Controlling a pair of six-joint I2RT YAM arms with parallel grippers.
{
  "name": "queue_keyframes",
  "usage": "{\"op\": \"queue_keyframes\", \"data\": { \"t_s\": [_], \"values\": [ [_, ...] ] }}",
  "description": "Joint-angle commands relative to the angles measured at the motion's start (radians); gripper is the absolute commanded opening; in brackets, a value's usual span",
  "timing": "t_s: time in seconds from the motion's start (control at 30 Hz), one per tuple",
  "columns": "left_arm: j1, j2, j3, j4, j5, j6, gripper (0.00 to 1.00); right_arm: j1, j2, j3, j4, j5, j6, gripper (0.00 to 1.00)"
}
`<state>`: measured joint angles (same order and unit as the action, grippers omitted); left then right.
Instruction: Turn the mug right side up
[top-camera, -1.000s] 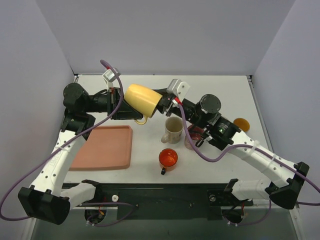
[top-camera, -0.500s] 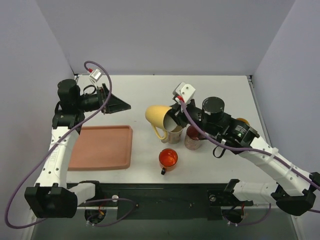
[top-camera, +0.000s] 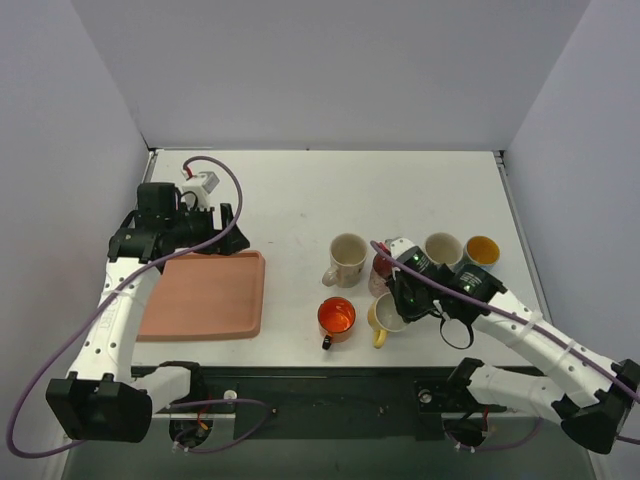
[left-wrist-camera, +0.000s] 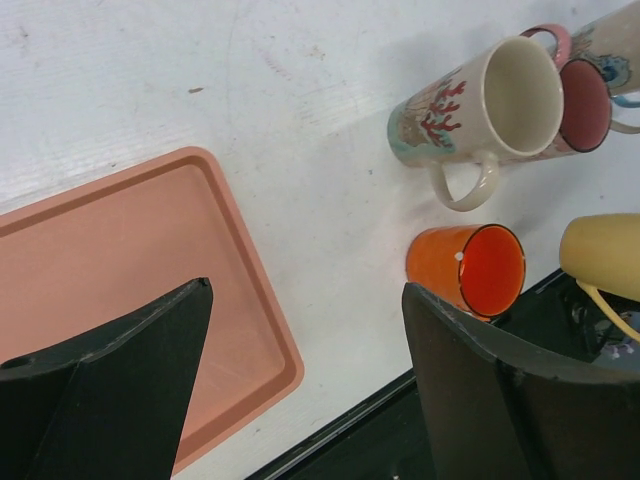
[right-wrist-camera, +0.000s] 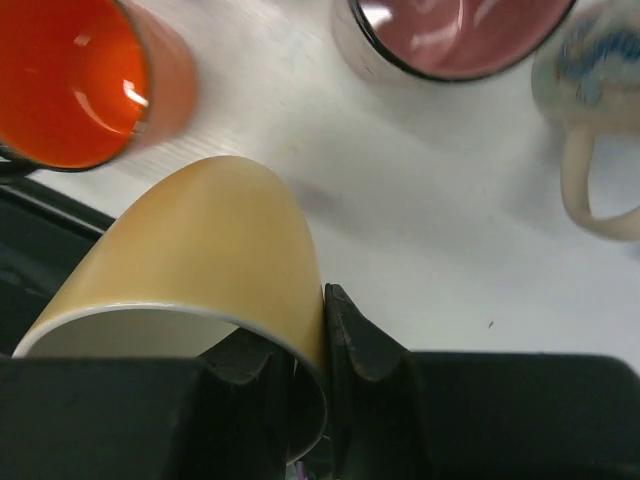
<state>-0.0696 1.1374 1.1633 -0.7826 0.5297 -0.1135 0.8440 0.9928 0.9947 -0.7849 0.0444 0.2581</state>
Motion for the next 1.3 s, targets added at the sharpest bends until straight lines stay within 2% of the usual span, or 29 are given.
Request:
{"op": "queue_keyframes", "data": {
  "t_s": [0.0, 0.07, 0.27, 0.57, 0.6, 0.63, 0.7, 0.83, 0.93, 1.03, 1.1, 1.17, 1.2, 1.23, 1.27],
  "values": [
    [-0.004, -0.03, -0.007, 0.008, -0.06, 0.051, 0.88, -0.113, -0.005, -0.121, 0.096, -0.014, 0.05, 0.0],
    [-0.006, -0.033, -0.01, 0.011, -0.056, 0.048, 0.88, -0.16, 0.047, -0.175, 0.163, -0.088, 0.038, 0.0],
    [-0.006, -0.057, -0.013, -0.017, -0.076, 0.069, 0.88, -0.18, 0.194, -0.205, 0.259, -0.107, 0.024, 0.0],
    [-0.004, -0.061, -0.022, -0.007, -0.086, 0.069, 0.88, -0.18, 0.31, -0.183, 0.239, -0.075, 0.047, 0.01],
    [-0.004, -0.061, -0.022, -0.009, -0.086, 0.069, 0.88, -0.18, 0.316, -0.18, 0.236, -0.063, 0.052, 0.04],
    [-0.006, -0.059, -0.021, -0.006, -0.088, 0.071, 0.88, -0.18, 0.316, -0.176, 0.23, -0.058, 0.05, 0.15],
    [-0.006, -0.056, -0.024, -0.007, -0.088, 0.072, 0.88, -0.178, 0.31, -0.159, 0.21, -0.049, 0.053, 0.31],
    [-0.004, -0.053, -0.017, -0.007, -0.091, 0.077, 0.89, -0.165, 0.271, -0.084, 0.133, 0.007, 0.053, 0.41],
    [-0.006, -0.048, -0.001, -0.012, -0.092, 0.084, 0.89, -0.151, 0.233, -0.006, 0.081, 0.018, 0.026, 0.53],
    [-0.002, -0.053, 0.018, -0.009, -0.12, 0.087, 0.89, -0.149, 0.19, 0.12, 0.009, -0.008, -0.019, 0.54],
    [-0.002, -0.07, 0.032, 0.029, -0.184, 0.089, 0.89, -0.161, 0.137, 0.185, -0.001, 0.041, -0.066, 0.55],
    [-0.002, -0.116, -0.011, 0.155, -0.339, 0.048, 0.89, -0.192, 0.046, 0.19, 0.073, 0.134, -0.121, 0.58],
    [-0.002, -0.164, -0.077, 0.287, -0.453, 0.016, 0.9, -0.21, 0.012, 0.145, 0.175, 0.168, -0.15, 0.61],
    [-0.001, -0.192, -0.15, 0.352, -0.506, 0.009, 0.9, -0.248, -0.067, 0.116, 0.244, 0.225, -0.178, 0.63],
    [-0.001, -0.232, -0.198, 0.494, -0.572, 0.006, 0.91, -0.314, -0.101, 0.045, 0.359, 0.241, -0.192, 0.66]
  ]
}}
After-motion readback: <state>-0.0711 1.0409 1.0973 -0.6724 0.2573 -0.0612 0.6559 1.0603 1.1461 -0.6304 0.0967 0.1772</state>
